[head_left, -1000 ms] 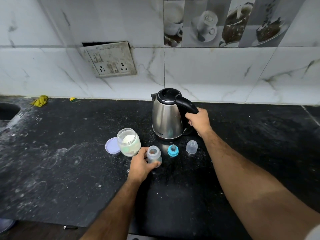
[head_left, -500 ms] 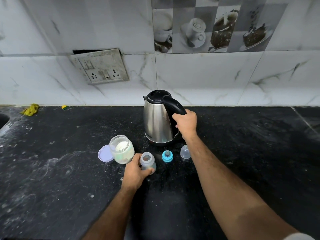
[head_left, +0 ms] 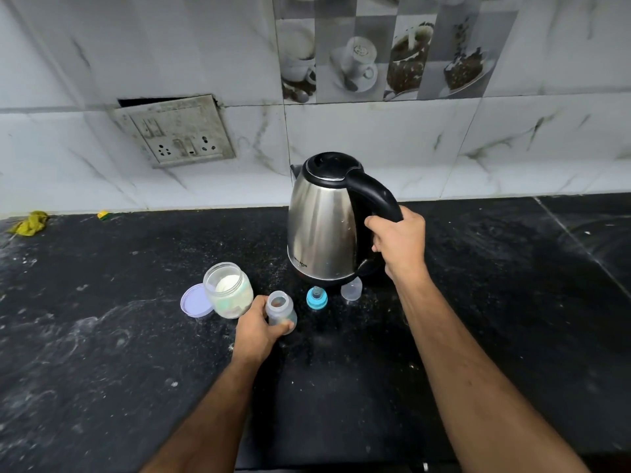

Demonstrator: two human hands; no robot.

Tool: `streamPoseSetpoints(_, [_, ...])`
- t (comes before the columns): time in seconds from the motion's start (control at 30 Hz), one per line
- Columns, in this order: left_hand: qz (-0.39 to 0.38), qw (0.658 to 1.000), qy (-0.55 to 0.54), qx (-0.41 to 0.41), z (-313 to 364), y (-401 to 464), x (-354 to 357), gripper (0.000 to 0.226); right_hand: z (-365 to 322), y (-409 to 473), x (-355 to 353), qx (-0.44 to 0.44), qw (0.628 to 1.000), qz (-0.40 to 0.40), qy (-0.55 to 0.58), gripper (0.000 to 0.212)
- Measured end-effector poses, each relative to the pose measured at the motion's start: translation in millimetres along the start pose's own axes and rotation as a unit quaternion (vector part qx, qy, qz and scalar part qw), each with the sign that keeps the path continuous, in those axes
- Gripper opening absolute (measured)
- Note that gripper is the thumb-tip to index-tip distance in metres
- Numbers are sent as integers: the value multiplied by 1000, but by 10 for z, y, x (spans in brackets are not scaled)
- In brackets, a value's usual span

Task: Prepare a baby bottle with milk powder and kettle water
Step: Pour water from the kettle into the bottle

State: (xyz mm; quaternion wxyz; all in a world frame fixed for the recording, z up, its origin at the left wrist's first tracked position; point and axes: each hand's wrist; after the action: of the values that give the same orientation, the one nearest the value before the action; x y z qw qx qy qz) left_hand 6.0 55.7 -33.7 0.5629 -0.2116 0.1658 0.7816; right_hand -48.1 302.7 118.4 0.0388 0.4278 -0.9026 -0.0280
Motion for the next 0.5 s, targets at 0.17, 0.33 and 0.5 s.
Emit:
streamPoseSetpoints(0.17, [-2, 1000, -9, 6, 23, -14, -12, 45, -128, -352, -423, -18, 1000, 7, 22, 13])
streamPoseSetpoints(0.33, [2, 1000, -15, 9, 35, -25, -15, 47, -81, -670, -764, 5, 999, 24, 24, 24])
streamPoseSetpoints(0.5, [-12, 1000, -23, 10, 52, -40, -46, 46, 70, -922, -1012, 8, 1000, 9, -25, 19])
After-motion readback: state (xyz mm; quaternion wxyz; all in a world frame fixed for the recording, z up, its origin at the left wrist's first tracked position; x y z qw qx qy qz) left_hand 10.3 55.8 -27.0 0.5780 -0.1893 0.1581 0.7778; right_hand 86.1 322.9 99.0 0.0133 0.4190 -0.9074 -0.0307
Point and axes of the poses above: each hand's wrist, its own y-axis towards the middle knuckle, its own x-axis out of the palm, z = x × y, and after that the axes turned 14 degrees about z, right-handed
